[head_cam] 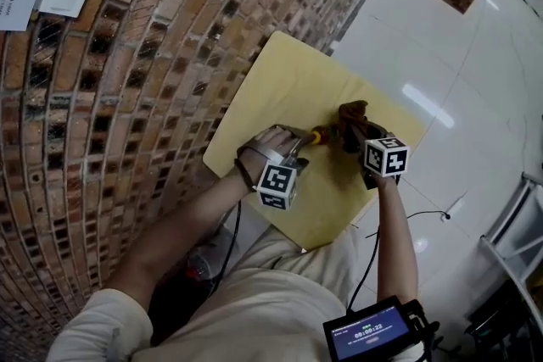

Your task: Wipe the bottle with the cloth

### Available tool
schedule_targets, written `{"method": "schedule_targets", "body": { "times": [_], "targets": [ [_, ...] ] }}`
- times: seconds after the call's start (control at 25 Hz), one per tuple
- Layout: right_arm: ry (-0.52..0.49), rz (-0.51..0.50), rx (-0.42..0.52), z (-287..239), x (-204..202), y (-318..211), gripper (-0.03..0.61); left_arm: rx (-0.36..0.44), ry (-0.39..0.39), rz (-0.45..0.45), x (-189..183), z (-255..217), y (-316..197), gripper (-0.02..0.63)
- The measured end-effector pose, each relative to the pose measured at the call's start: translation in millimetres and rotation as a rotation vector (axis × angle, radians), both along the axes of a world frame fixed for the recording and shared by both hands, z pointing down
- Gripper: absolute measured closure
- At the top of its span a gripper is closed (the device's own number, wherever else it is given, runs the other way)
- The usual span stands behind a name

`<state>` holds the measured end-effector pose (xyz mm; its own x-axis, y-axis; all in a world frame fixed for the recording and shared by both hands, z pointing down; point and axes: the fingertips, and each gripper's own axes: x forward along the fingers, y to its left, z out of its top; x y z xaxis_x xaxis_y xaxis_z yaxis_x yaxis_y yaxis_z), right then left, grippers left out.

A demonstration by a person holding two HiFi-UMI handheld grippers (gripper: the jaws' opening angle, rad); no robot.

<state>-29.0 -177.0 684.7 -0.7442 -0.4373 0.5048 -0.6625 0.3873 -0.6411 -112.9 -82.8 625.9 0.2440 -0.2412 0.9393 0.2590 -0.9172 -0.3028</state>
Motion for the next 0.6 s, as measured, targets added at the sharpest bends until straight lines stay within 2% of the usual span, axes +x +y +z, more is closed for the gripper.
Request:
{"method": "schedule_targets", "body": {
  "times": [0.12, 0.24, 0.4, 0.48, 0.6],
  "targets": [
    [-0.017, 0.119, -0.006, -4, 35, 35, 0.512, -0.016, 0.092, -0.167, 1, -2, -4, 0.207],
    [-0.035, 0.169, -0.018, -4, 53, 64, 0.512, 0.002, 0.174, -0.327, -5, -8, -16, 0.207],
    [-0.061, 0.208, -0.026, -8, 57, 95, 0.512, -0.012, 0.286, -0.481, -13, -20, -16, 0.207],
    [-0.073, 0.225, -0.033, -16, 61, 115, 0.512, -0.034, 0.363, -0.561, -11, -29, -8, 0.207],
    [-0.092, 0.258, 0.034, -50, 75, 105, 0.512, -0.035, 0.51, -0.655, -3, -62, -28, 0.209]
  ]
}}
